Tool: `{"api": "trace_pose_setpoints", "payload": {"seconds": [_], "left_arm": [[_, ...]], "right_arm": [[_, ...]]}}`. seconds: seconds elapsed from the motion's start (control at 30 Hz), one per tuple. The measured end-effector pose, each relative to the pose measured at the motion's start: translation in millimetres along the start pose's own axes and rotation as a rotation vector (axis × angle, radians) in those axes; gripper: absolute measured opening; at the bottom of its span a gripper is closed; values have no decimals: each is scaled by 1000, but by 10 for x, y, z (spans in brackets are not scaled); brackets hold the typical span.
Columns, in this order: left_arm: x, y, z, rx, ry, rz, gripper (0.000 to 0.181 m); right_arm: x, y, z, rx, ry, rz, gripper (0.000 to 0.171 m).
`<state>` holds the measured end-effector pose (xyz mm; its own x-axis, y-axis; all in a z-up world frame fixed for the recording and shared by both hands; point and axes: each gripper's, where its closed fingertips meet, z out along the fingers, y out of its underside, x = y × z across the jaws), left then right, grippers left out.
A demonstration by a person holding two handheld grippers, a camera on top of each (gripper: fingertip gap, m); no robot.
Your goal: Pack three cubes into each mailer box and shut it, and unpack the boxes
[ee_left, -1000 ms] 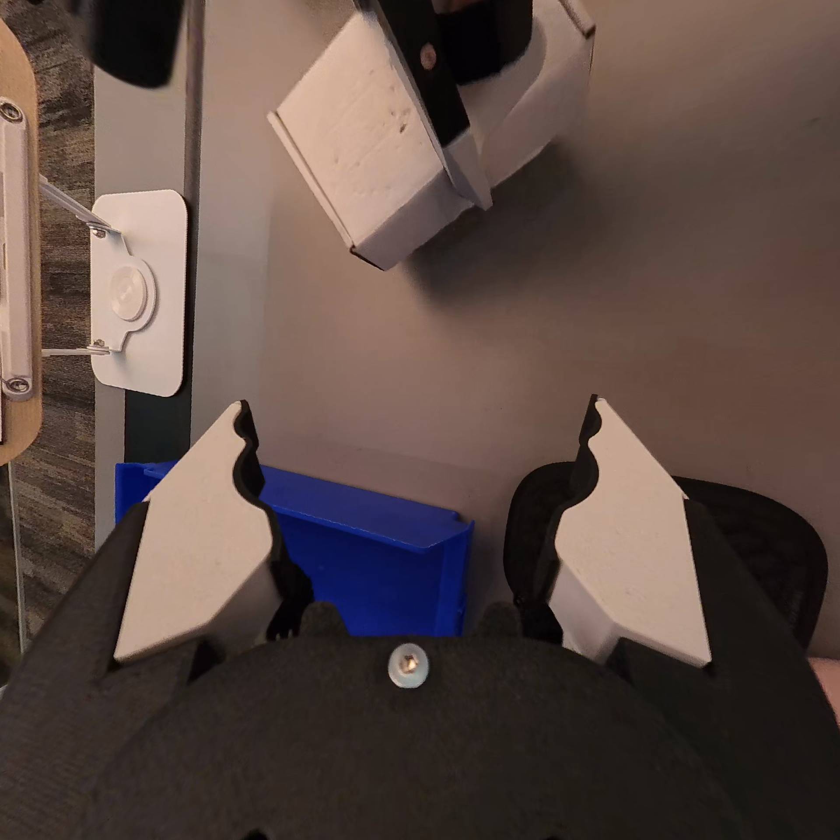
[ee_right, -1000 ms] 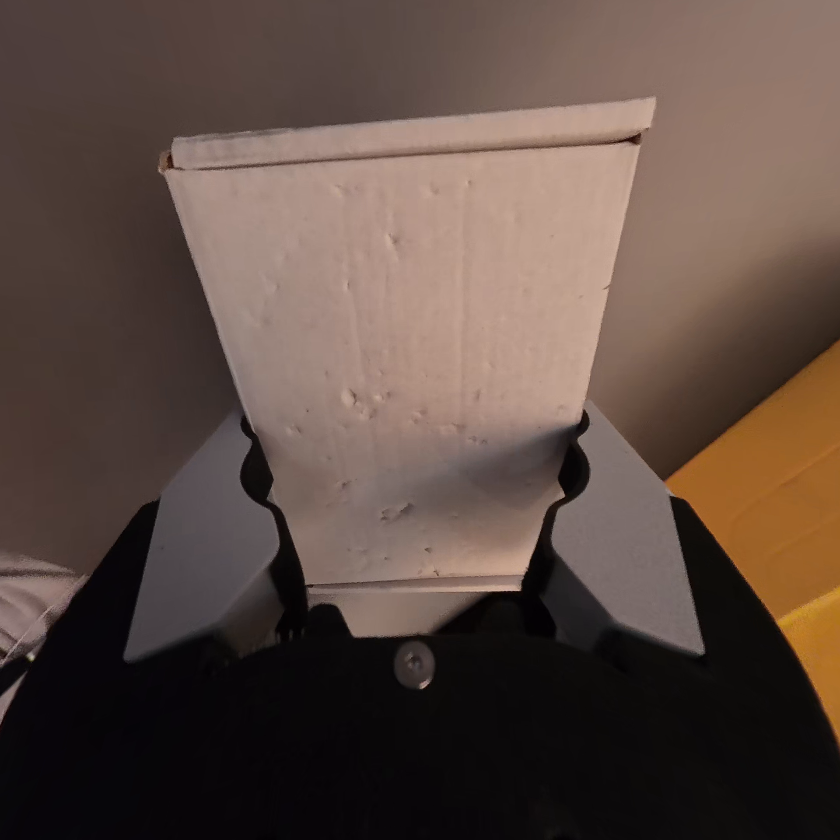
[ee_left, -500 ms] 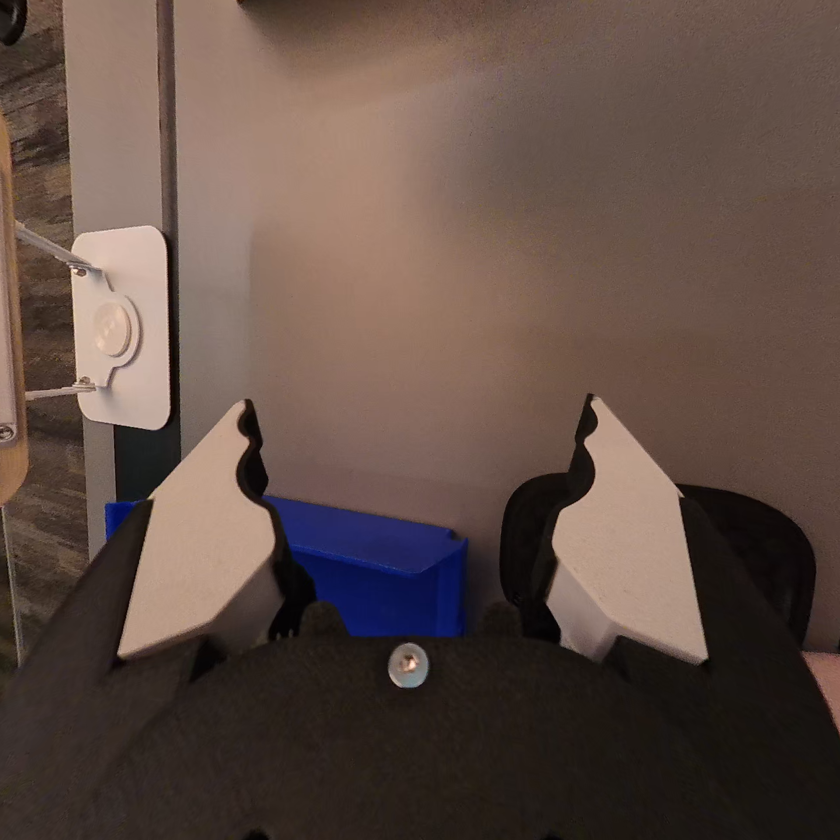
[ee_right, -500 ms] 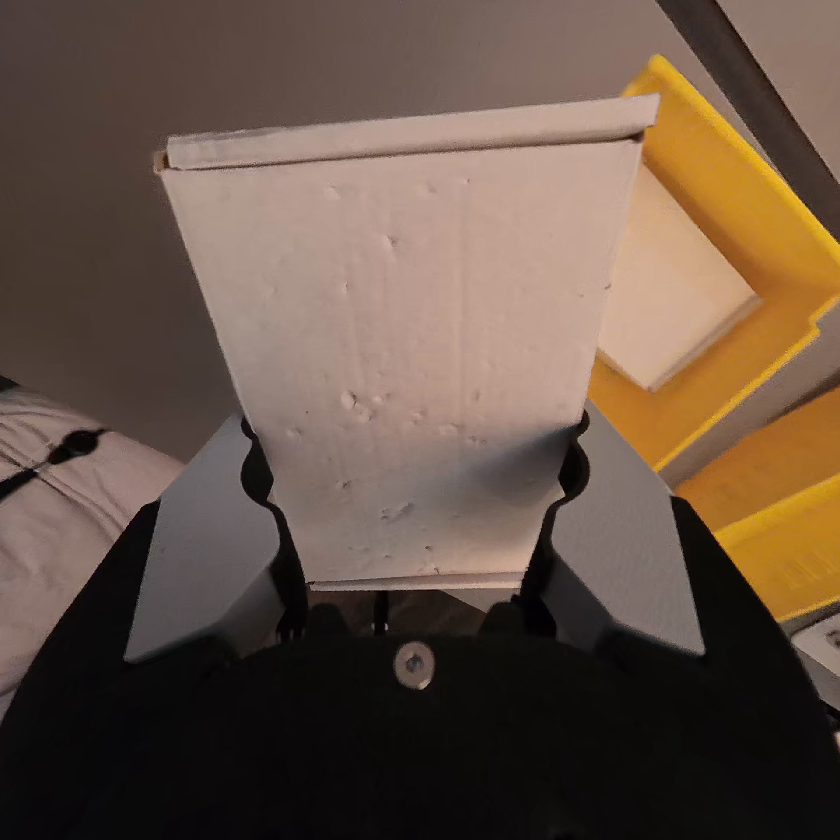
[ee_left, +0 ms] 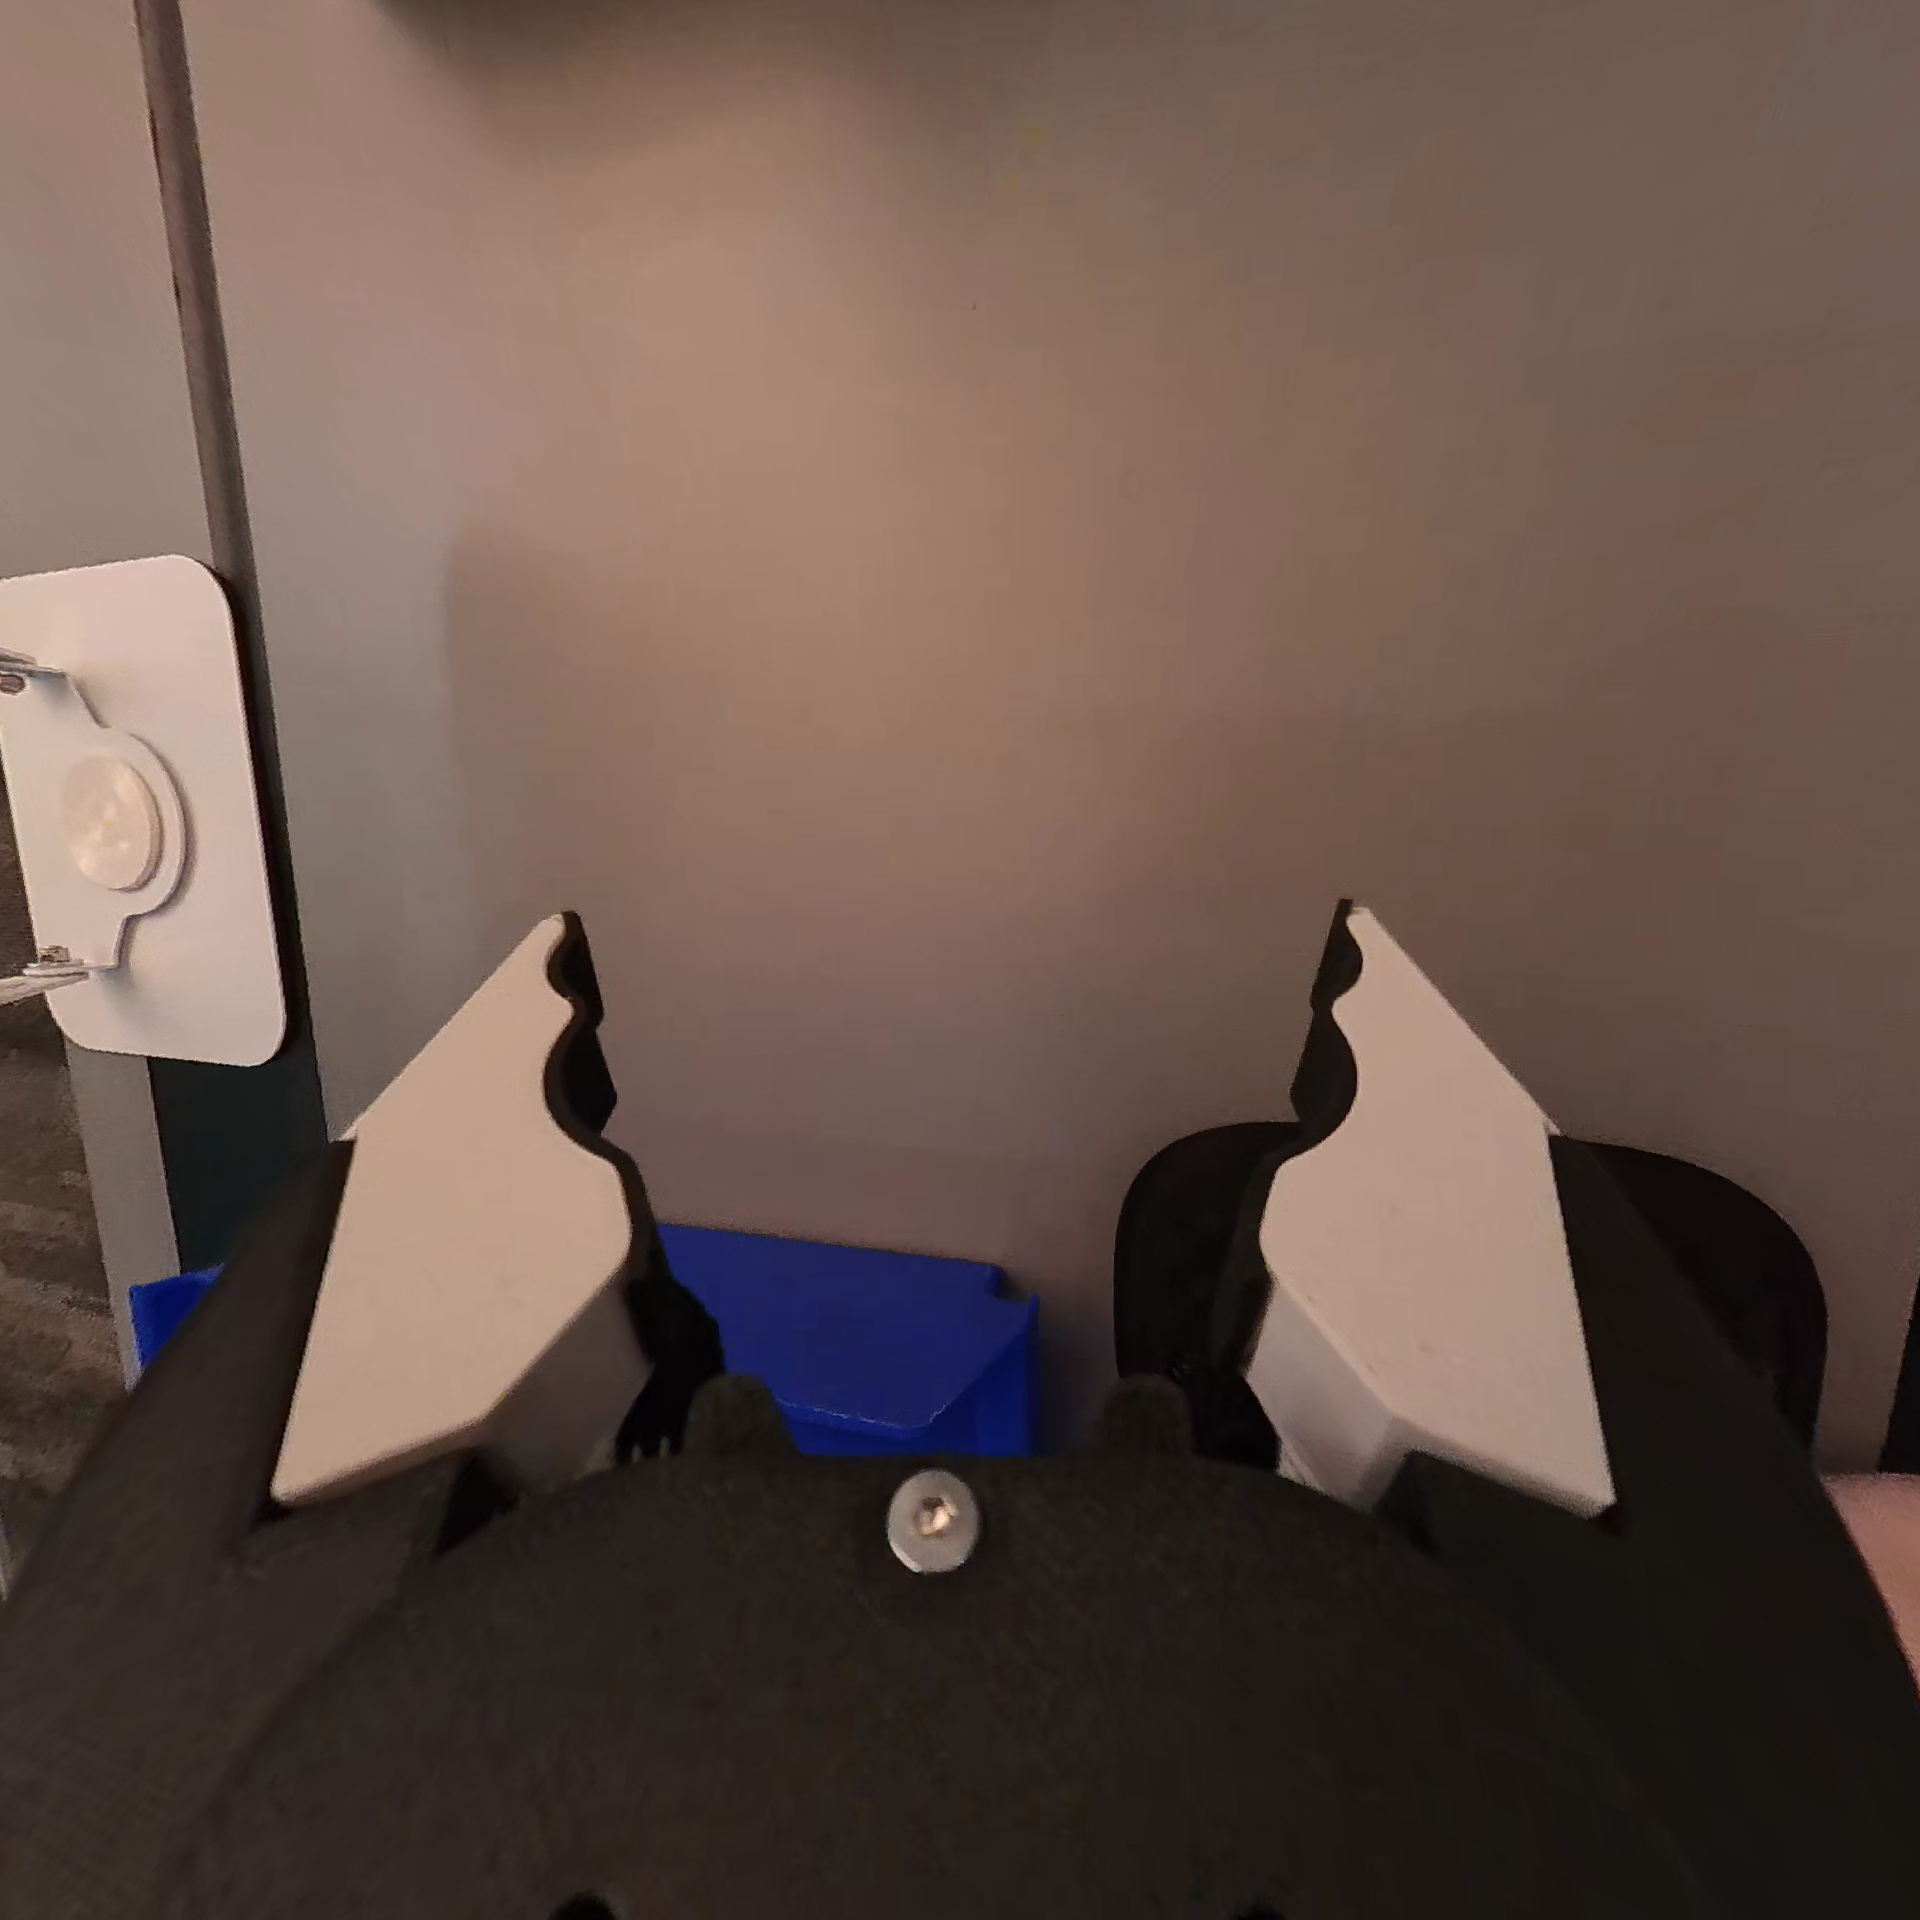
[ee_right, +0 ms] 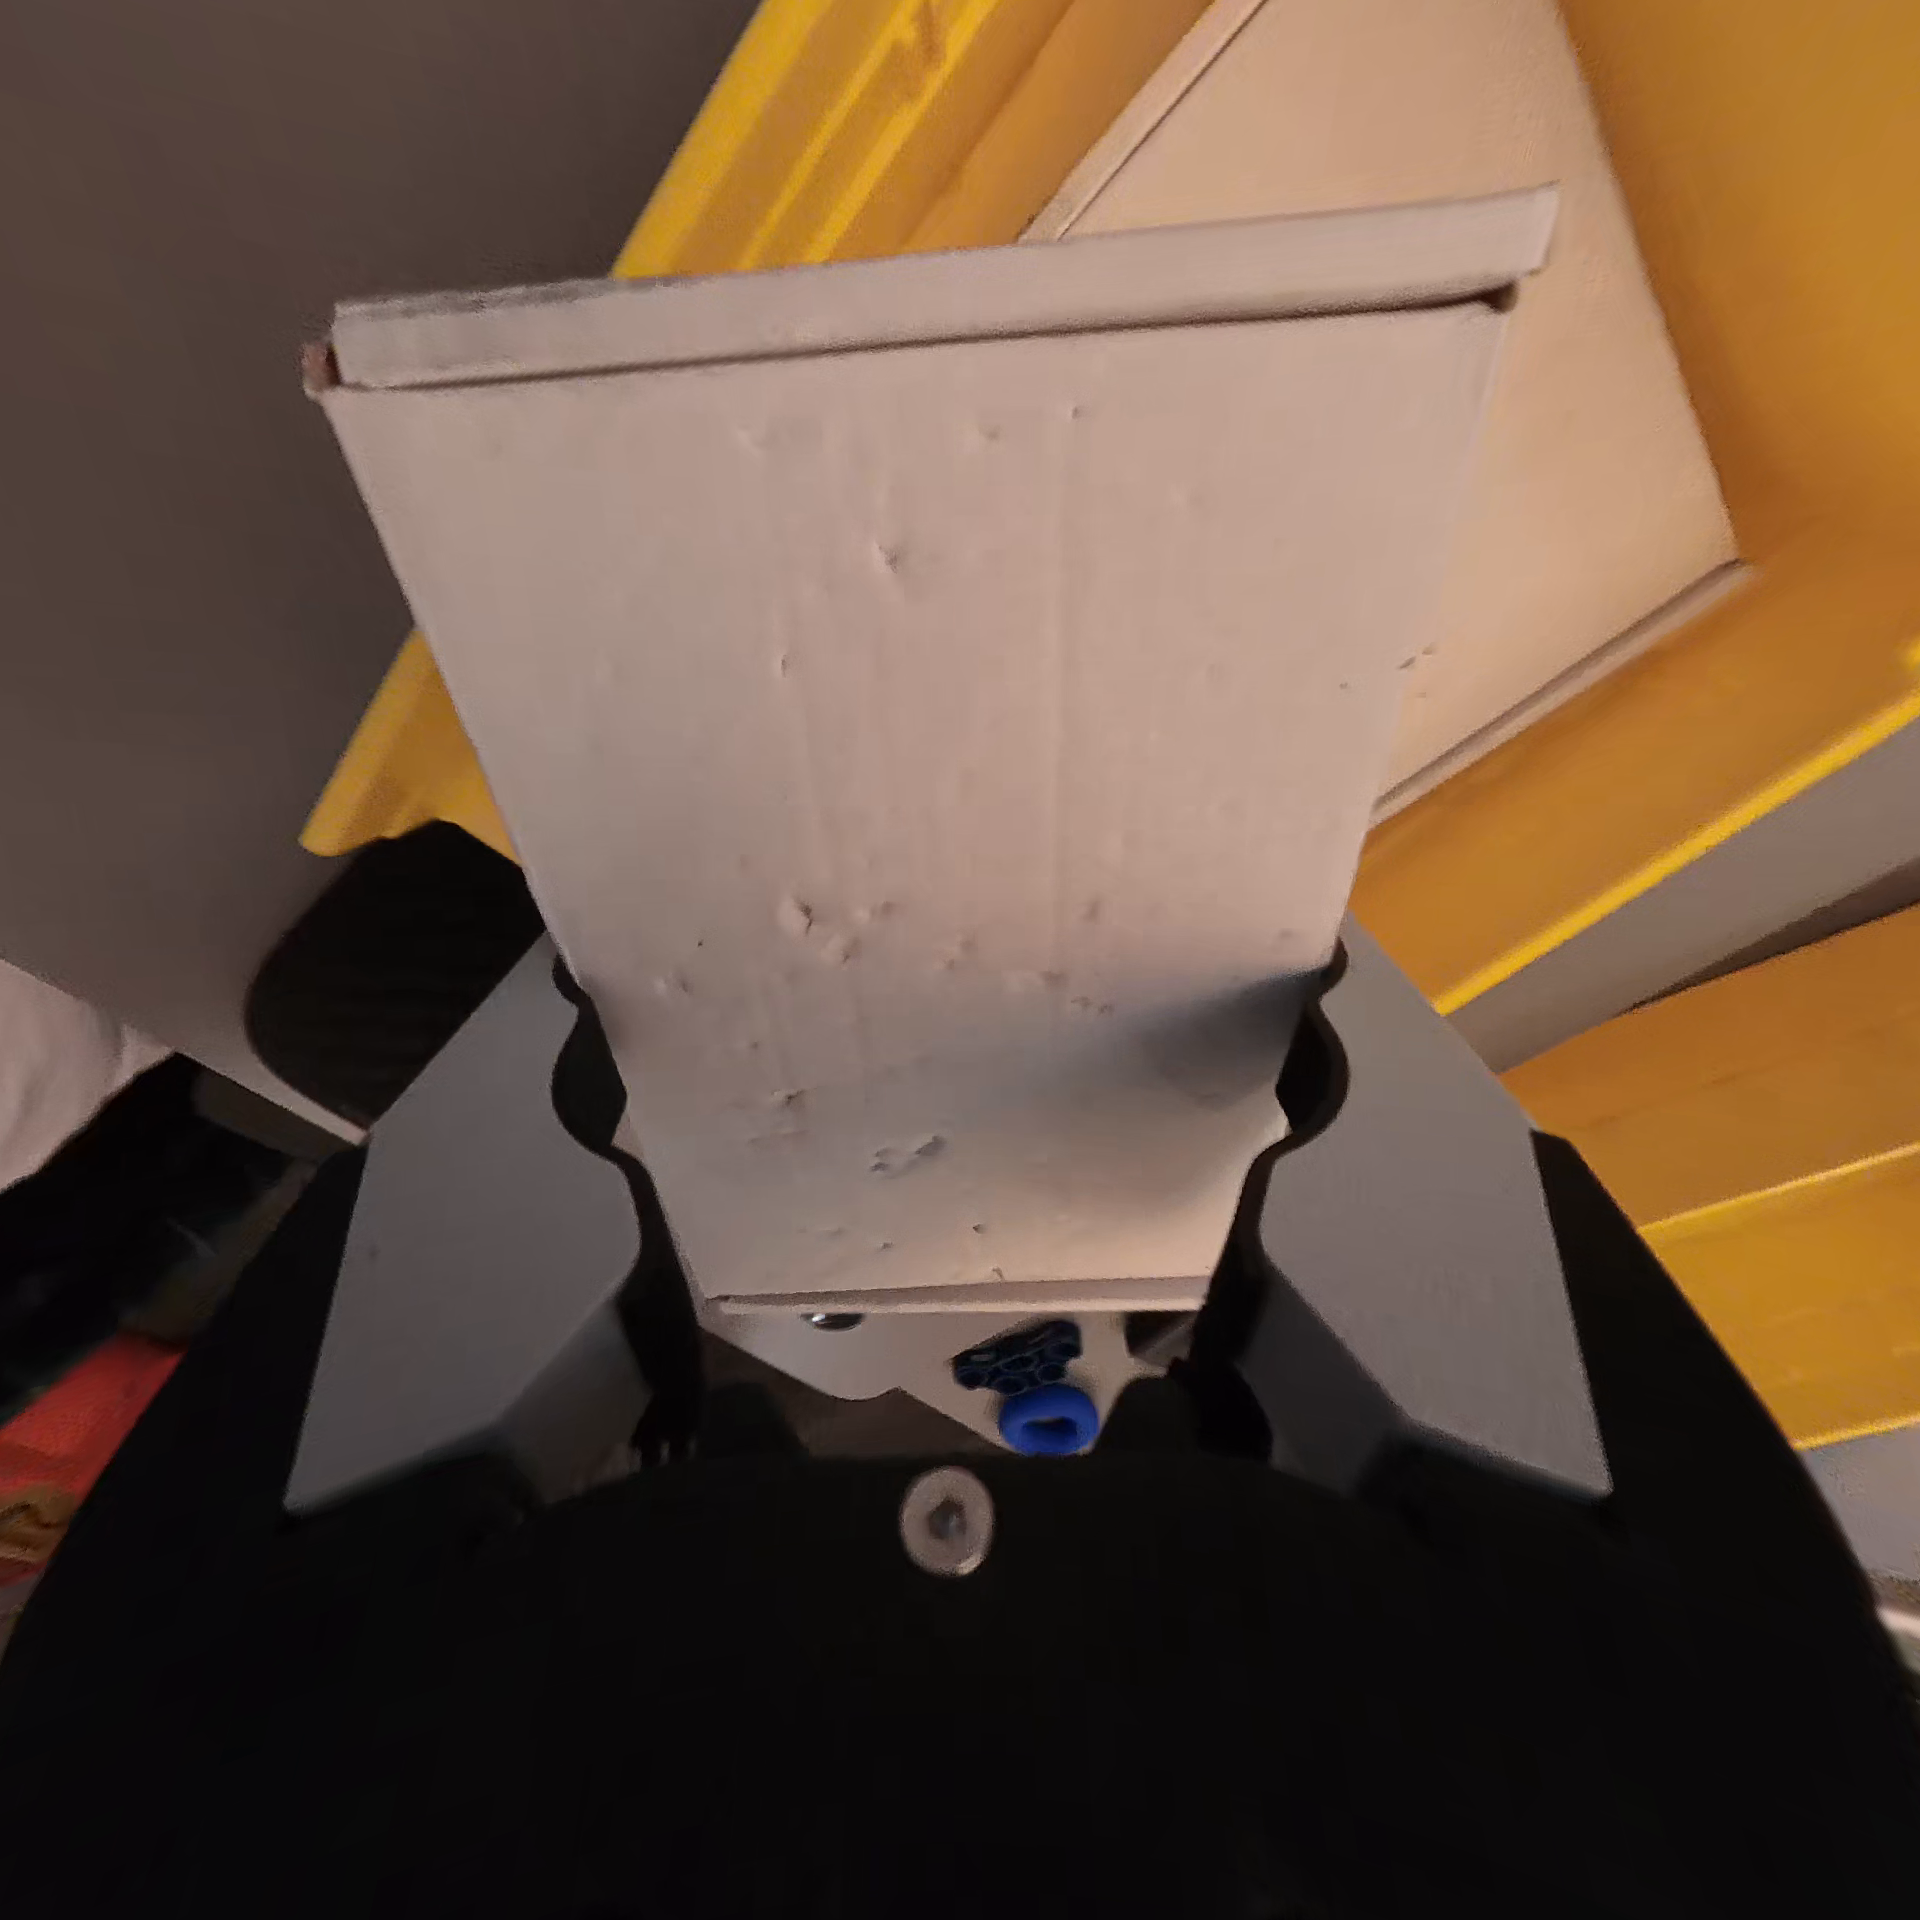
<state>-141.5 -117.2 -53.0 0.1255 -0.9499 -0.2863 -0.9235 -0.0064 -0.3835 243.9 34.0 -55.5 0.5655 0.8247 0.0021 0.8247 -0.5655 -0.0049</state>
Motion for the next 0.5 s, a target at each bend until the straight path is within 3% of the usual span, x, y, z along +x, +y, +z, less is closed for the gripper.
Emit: {"api": "trace_pose_setpoints", "payload": {"seconds": [0.3, 0.5], "left_arm": [[20, 25, 130, -36, 29, -11, 134], [59, 37, 225, -70, 46, -2, 135]], "right_arm": [[-60, 205, 420, -27, -3, -184, 130], [-59, 238, 509, -2, -2, -291, 129]]}}
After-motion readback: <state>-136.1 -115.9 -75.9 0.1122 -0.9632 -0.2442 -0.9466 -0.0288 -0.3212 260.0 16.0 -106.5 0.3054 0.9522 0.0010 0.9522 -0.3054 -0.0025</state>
